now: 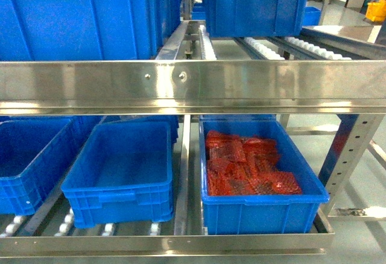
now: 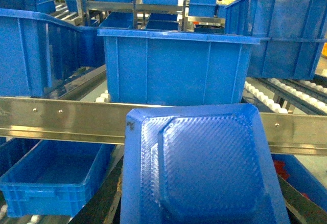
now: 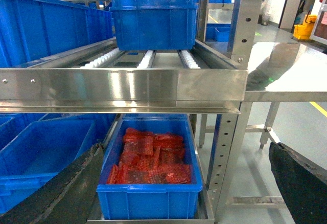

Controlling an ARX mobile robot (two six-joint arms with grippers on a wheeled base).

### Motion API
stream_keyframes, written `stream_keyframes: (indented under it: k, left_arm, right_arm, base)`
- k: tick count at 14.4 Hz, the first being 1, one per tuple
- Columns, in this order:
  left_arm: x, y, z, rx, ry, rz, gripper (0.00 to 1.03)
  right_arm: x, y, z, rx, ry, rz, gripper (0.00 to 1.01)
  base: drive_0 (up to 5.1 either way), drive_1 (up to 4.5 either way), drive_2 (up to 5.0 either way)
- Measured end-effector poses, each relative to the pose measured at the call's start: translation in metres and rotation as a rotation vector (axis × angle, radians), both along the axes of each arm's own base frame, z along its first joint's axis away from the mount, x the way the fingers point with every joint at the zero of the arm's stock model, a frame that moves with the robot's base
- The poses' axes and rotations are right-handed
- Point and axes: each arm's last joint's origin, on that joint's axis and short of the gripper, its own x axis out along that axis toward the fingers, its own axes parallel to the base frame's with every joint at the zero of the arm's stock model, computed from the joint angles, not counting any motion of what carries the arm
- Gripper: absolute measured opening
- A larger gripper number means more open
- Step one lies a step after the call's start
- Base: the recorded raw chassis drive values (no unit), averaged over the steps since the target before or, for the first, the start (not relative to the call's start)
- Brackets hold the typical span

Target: Pick blue part to blue bin on bottom shelf

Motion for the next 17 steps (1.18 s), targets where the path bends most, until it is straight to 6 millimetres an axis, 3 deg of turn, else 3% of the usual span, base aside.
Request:
stream_keyframes:
  k: [17]
  left_arm:
    - [0.0,0.0,0.0,0.0,0.0,-0.001,0.44]
  right_arm:
    - [0.0,-0.0001,0.0,0.0,0.0,-0.002,0.98]
  base:
    - [-0.2,-0.16,-0.2]
